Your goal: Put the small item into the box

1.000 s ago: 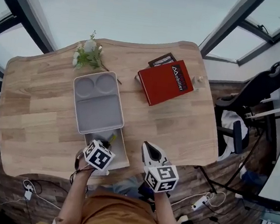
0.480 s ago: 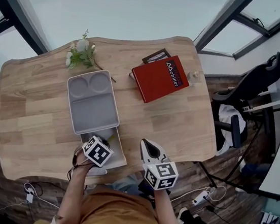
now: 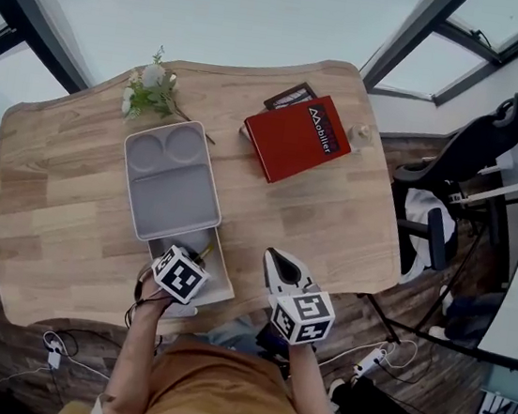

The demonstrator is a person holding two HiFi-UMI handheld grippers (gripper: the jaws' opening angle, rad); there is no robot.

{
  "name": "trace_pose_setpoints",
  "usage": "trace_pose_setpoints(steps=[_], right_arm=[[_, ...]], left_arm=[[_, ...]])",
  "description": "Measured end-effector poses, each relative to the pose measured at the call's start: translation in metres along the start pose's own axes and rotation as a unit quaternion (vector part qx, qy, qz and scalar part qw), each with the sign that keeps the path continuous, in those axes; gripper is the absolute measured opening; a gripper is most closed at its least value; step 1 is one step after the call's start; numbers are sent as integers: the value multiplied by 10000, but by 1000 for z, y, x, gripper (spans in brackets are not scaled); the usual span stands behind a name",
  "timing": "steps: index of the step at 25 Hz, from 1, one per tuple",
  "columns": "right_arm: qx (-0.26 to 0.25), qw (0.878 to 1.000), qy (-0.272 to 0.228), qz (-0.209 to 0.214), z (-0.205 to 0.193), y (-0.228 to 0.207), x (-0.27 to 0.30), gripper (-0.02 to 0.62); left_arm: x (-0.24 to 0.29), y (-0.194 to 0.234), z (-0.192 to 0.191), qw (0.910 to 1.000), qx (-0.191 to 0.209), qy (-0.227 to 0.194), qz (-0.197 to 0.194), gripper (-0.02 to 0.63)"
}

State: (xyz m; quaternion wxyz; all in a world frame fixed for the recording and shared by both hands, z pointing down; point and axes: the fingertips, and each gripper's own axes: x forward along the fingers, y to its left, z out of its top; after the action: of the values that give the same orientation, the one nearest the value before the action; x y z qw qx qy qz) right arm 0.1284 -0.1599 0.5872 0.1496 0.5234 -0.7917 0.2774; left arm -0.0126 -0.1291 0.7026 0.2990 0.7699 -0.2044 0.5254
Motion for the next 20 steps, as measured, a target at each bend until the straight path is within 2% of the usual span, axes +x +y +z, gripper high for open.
trace_pose_setpoints(steps=[8, 12, 16, 20], right_arm=[[-72, 9999, -77, 25, 5, 5, -6, 5], [-114, 9998, -137, 40, 8, 7, -11, 5], [-148, 9997, -168, 69, 9, 10, -15, 4], [-189, 9996, -176, 145, 8, 17, -16, 5]], left_arm=[[-15, 6, 11, 9970, -345, -686, -43, 64], [-24, 6, 13, 9934, -644, -929, -213, 64], [-32, 8, 15, 9871, -898, -1293, -294, 64], [-42, 5, 16, 9757, -1224, -1712, -612, 64]])
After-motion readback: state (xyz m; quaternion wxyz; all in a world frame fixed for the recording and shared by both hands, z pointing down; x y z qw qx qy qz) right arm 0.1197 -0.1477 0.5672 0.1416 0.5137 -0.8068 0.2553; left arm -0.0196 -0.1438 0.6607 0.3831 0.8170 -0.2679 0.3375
